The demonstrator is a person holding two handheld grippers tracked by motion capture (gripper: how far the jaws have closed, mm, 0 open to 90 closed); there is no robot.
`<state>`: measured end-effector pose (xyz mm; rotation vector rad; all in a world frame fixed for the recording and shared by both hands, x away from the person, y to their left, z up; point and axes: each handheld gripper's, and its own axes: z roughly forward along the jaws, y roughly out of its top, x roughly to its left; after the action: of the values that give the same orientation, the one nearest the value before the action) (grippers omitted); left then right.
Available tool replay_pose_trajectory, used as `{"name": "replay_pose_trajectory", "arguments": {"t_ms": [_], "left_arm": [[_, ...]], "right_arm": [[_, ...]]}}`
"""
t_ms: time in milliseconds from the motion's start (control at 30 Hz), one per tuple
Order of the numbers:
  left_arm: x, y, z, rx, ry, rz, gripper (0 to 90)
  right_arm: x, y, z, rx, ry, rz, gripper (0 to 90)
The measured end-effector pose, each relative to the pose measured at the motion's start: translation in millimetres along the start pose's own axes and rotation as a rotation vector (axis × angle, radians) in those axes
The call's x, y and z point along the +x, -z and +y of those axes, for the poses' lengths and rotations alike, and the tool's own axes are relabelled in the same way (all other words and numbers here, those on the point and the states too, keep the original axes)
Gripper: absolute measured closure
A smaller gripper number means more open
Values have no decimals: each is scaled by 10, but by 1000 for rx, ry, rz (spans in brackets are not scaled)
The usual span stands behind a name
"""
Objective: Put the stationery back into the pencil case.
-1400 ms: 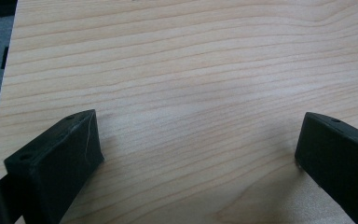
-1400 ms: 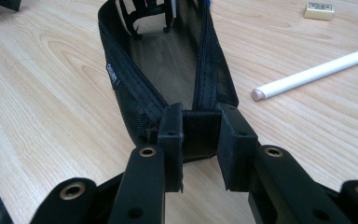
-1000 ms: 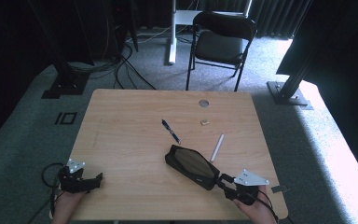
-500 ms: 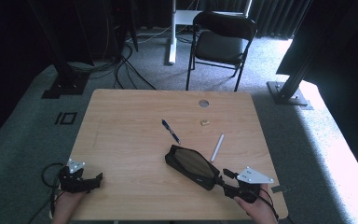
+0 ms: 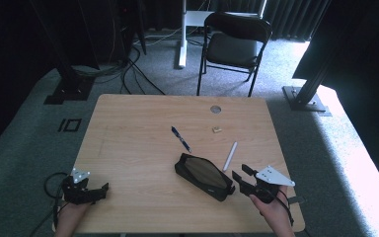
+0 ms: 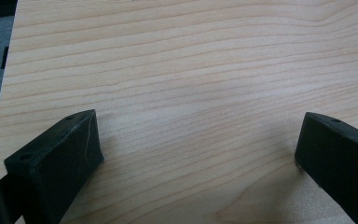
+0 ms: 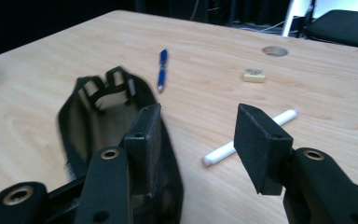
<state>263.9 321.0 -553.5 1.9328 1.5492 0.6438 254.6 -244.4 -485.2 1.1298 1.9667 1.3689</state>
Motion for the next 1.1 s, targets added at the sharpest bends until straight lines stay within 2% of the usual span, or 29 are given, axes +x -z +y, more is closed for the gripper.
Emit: {"name": "replay_pose_trajectory", "arguments": {"t_ms": [267,667,933,1100], "left_arm": [[0,0,0,0,0,0,5],[-1,0,0,0,1,0,5],[-1,0,0,0,1,-1,5],[-1,0,0,0,1,-1,5]], "right_arm": [[-157,-197,43,12,-13,-63,495],[-413,-611,43,55,-83,-141,484],[-466,-845,2,96,-131,-161,472],[-499,-1002,26,126,-117,-178,488]]}}
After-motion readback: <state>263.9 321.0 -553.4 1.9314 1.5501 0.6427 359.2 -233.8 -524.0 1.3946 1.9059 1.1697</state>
